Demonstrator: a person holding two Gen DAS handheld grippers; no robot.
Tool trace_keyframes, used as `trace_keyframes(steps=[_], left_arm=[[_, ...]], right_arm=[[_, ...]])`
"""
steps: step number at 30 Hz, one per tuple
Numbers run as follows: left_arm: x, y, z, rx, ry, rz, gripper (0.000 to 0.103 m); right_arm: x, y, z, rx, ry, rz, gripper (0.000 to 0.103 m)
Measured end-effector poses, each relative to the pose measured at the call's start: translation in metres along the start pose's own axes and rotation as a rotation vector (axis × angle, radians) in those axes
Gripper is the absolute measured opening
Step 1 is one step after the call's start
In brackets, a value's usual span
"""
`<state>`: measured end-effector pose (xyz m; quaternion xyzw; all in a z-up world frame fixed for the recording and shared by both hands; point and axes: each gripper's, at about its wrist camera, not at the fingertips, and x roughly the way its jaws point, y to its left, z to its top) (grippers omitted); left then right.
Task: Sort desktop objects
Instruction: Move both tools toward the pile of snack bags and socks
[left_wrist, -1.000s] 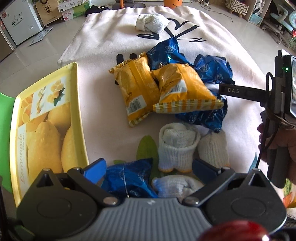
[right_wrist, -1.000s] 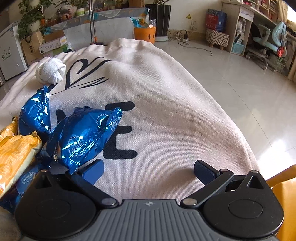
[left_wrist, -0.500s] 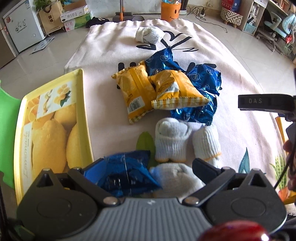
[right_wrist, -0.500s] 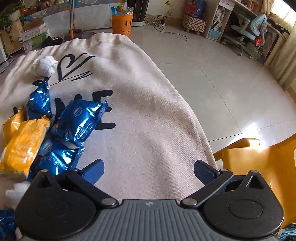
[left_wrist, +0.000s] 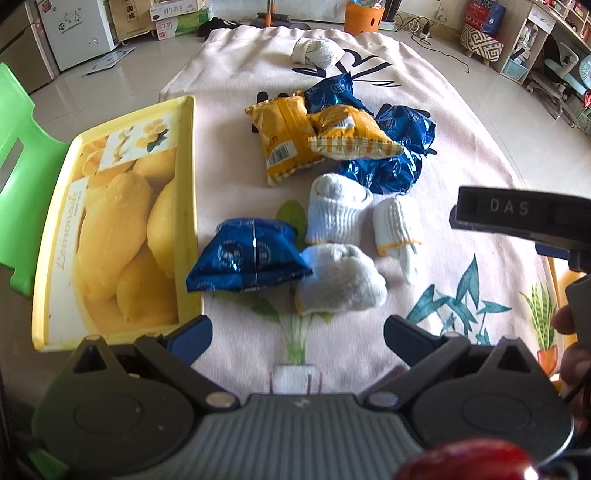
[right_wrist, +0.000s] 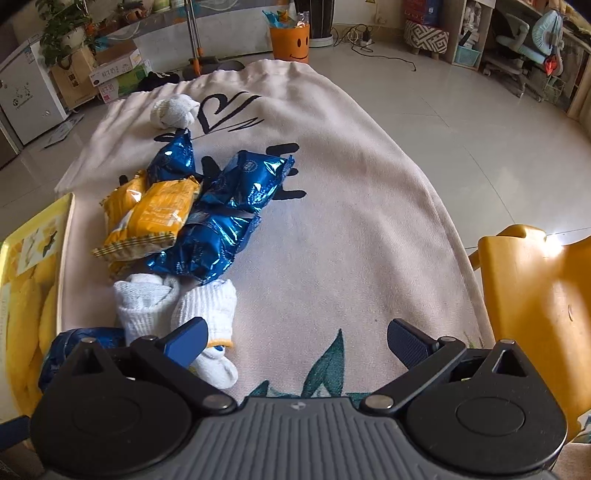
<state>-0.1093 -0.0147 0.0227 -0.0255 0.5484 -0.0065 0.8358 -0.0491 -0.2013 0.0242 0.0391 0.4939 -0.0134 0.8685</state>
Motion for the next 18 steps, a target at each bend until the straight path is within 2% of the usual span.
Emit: trace_keyframes(steps=[9, 18], left_arm=[[-0.012, -0.010, -0.012, 0.005, 0.001, 0.059, 0.102], [-0.020, -0.017, -0.016, 0.014, -0.007, 0.083, 0.103]], right_arm=[[-0.007, -0.002, -0.008, 0.048, 0.028, 0.070, 0.103], [-0.019, 0.002, -0.005, 0.012, 0.012, 0.055, 0.103]])
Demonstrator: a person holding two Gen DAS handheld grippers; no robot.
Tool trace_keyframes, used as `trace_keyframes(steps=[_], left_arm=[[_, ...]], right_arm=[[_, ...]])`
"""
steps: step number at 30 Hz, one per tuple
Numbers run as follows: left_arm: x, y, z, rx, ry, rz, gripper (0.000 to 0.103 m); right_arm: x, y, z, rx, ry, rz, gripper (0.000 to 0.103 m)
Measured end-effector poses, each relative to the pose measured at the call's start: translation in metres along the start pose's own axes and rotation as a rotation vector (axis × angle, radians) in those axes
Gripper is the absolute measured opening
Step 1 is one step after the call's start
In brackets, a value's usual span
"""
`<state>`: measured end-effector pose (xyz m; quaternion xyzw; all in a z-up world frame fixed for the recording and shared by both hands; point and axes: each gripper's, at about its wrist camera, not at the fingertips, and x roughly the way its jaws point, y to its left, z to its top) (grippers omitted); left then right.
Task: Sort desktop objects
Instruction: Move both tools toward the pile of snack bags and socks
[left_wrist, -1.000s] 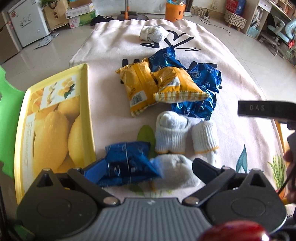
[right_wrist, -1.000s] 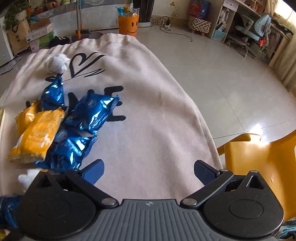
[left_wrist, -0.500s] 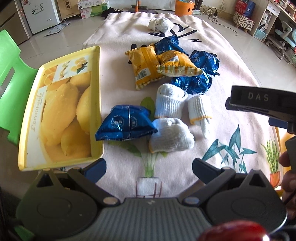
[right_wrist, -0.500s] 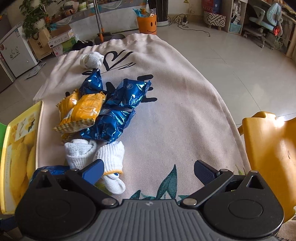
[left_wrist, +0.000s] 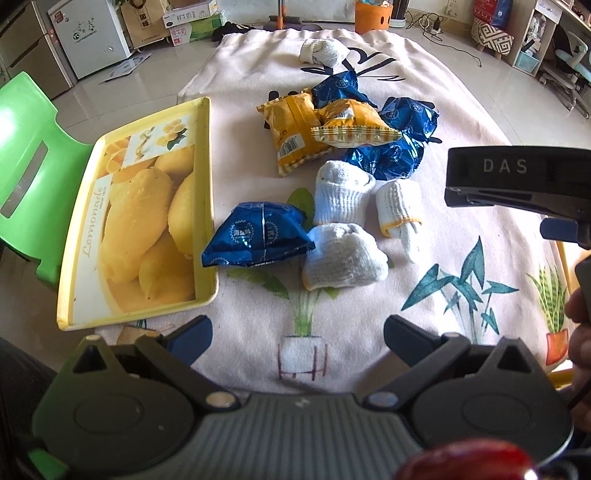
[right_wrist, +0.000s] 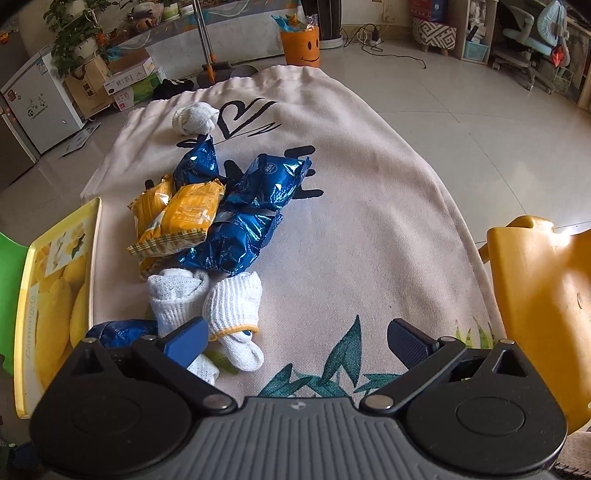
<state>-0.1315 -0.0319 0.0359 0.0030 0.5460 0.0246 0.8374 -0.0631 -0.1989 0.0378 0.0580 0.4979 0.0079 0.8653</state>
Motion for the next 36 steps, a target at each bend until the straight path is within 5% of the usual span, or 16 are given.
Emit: trace_keyframes(steps=[36], left_arm=[[0.0077, 0.0054, -0.0023, -0.037, 0.033, 0.019, 0.102]], right_arm=[[-0.0011, 0.0064, -0.0005, -0.033, 0.000, 0.009, 0.103]])
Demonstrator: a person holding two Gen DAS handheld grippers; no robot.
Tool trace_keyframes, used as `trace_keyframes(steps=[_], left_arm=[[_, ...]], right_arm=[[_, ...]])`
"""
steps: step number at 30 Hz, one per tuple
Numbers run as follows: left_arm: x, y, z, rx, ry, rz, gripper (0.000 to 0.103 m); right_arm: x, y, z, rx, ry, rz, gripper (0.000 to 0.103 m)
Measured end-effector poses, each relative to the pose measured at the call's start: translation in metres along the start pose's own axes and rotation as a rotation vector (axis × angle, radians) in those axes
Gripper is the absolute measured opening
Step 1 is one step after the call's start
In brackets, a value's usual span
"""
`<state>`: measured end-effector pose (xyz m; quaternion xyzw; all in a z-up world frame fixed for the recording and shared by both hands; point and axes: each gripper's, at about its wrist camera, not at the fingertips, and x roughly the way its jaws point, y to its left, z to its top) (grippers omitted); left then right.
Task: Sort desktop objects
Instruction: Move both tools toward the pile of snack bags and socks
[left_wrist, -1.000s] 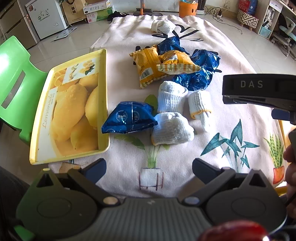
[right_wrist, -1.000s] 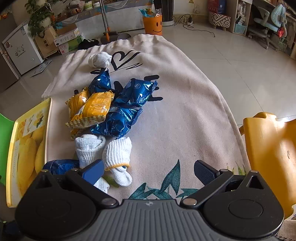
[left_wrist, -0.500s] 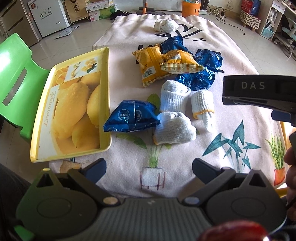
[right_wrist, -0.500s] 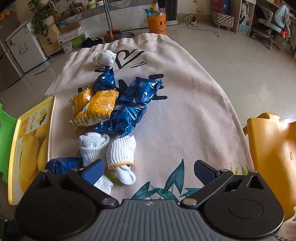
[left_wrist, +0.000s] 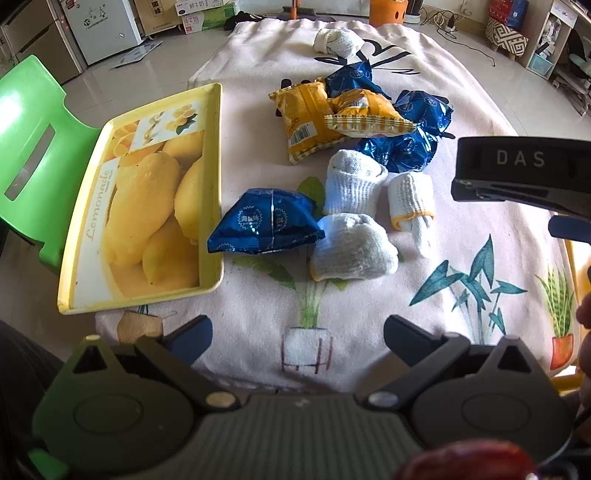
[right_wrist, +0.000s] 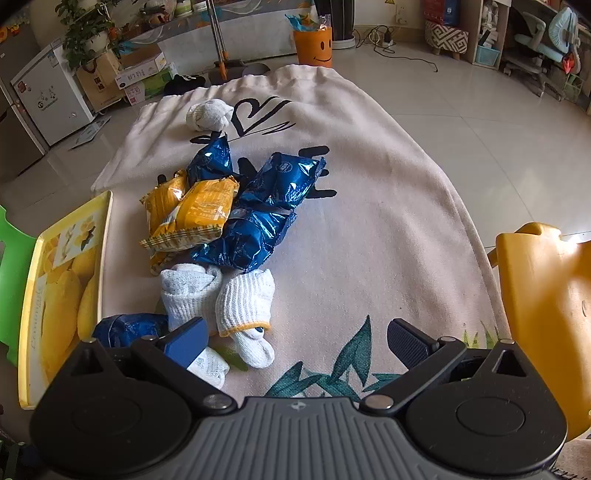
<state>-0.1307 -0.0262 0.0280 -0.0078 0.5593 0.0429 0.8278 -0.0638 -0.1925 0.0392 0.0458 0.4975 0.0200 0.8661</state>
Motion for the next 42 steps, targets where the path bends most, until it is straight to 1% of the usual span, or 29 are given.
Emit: trace_keyframes(steps=[12, 16, 20, 24, 28, 30, 32, 36, 39, 42], left_arm=[[0.001, -0.003, 0.003, -0.001, -0.006, -0.007, 0.103], [0.006, 0.001, 0.007, -0.022, 0.007, -0.025, 0.102], [0.011, 0.006, 0.009, -0.025, 0.005, -0.006, 0.102], [0.017, 0.007, 0.010, -0.040, 0.013, -0.020, 0.102], [0.021, 0.000, 0.014, -0.041, 0.015, -0.057, 0.102], [0.023, -0.006, 0.017, -0.039, 0.012, -0.062, 0.102], [0.026, -0.011, 0.019, -0.029, 0.014, -0.060, 0.102], [0.031, -0.017, 0.021, -0.009, 0.015, -0.055, 0.102], [0.028, -0.009, 0.017, -0.036, -0.001, -0.093, 0.102], [0.028, 0.004, 0.013, -0.062, -0.012, -0.087, 0.102]], right_arm=[[0.002, 0.000, 0.001, 0.002, 0.014, -0.004, 0.103], [0.001, -0.011, 0.005, 0.073, 0.030, 0.045, 0.103], [0.001, -0.021, 0.010, 0.116, 0.038, -0.007, 0.103], [-0.005, -0.036, 0.015, 0.198, 0.011, 0.025, 0.103], [-0.009, -0.048, 0.019, 0.262, -0.001, 0.035, 0.103], [-0.010, -0.052, 0.020, 0.289, -0.002, 0.045, 0.102], [-0.009, -0.054, 0.020, 0.304, 0.002, 0.049, 0.100], [-0.005, -0.054, 0.021, 0.317, 0.017, 0.068, 0.100], [-0.004, -0.053, 0.021, 0.318, 0.014, 0.072, 0.100], [-0.003, -0.052, 0.022, 0.319, 0.022, 0.084, 0.100]])
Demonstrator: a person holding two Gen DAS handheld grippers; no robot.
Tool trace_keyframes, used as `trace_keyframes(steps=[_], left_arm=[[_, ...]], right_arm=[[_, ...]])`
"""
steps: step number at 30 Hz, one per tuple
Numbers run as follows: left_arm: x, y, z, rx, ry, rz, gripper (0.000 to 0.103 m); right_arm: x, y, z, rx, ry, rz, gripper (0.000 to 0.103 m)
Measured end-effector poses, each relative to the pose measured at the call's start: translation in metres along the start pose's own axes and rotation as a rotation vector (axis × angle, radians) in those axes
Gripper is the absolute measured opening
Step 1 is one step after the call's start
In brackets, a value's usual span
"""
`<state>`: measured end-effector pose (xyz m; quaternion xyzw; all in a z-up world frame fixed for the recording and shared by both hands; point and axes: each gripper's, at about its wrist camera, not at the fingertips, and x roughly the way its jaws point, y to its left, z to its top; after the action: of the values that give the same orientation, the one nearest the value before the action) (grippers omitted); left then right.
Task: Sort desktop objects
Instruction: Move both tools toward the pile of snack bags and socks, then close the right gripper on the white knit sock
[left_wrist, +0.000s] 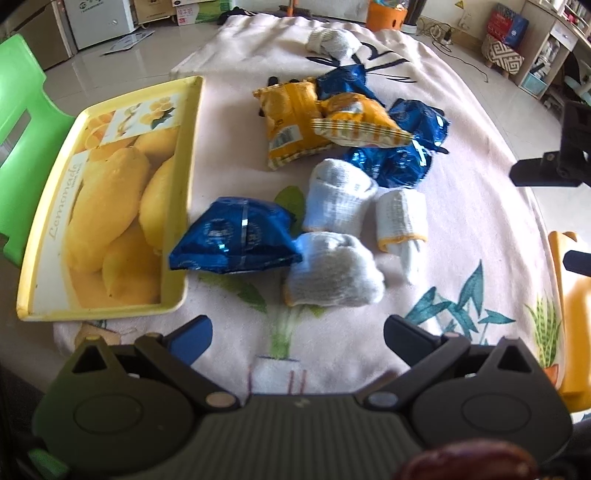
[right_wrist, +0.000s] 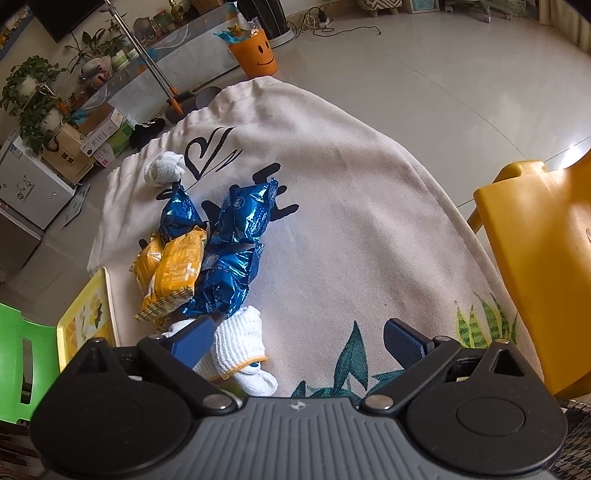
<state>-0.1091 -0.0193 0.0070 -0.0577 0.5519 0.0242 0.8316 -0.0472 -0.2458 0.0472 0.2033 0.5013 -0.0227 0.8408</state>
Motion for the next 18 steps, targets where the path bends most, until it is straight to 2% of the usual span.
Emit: trace_keyframes(steps=[7, 11, 18], left_arm=[[-0.002, 0.016, 0.002, -0.037, 0.003, 0.011, 0.102], [-0.007, 0.025, 0.006, -0.050, -0.002, 0.015, 0.102], [-0.025, 0.059, 0.023, -0.150, -0.071, 0.060, 0.102]], right_arm=[[0.005, 0.006, -0.004, -0.021, 0.026, 0.029, 0.099], [0.010, 0.011, -0.008, -0.024, 0.072, 0.100, 0.099], [0.023, 0.025, -0.025, -0.067, 0.157, 0.151, 0.096]])
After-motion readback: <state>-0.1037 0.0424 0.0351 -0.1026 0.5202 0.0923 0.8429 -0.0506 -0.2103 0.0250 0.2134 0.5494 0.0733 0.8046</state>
